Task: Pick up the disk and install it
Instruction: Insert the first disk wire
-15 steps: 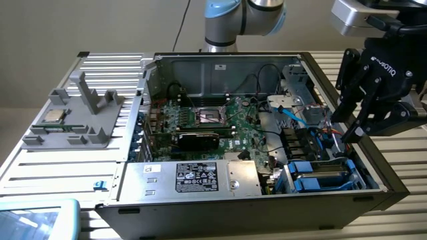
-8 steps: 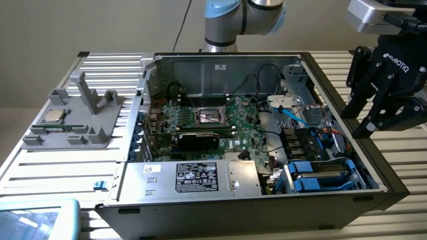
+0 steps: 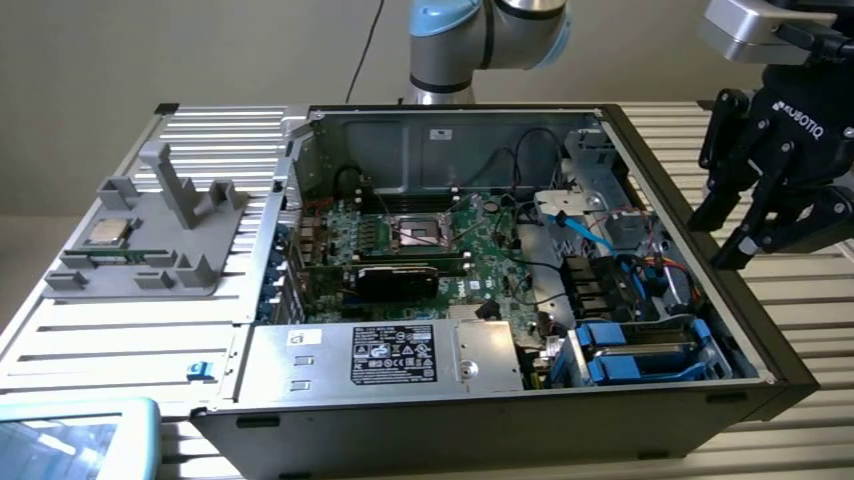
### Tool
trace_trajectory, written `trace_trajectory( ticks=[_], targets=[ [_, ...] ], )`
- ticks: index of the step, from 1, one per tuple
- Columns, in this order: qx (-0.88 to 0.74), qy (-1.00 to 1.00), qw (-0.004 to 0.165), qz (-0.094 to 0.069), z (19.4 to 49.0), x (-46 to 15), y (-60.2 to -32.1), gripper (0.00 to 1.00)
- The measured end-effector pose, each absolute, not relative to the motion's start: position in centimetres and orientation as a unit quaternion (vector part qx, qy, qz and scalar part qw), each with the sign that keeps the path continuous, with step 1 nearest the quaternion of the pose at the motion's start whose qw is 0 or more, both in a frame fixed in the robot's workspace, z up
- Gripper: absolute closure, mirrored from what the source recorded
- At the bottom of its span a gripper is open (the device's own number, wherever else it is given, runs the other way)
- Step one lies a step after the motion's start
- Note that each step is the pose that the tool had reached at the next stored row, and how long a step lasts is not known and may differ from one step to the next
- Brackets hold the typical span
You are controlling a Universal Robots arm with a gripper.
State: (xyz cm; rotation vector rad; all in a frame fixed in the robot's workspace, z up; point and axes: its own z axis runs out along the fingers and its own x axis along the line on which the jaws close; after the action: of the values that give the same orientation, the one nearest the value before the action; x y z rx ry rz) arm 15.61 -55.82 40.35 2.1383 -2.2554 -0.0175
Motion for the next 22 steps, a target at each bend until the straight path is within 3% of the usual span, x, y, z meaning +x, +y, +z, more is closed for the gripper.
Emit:
trace_trajectory(
  ticks=[11,22],
  targets=[
    [0.643,-0.766,0.01,-0.012,39.7,15.7,-55.8,0.55],
    [0.624,-0.782,-0.003,-0.003,38.9,15.2,-55.6,0.55]
  ],
)
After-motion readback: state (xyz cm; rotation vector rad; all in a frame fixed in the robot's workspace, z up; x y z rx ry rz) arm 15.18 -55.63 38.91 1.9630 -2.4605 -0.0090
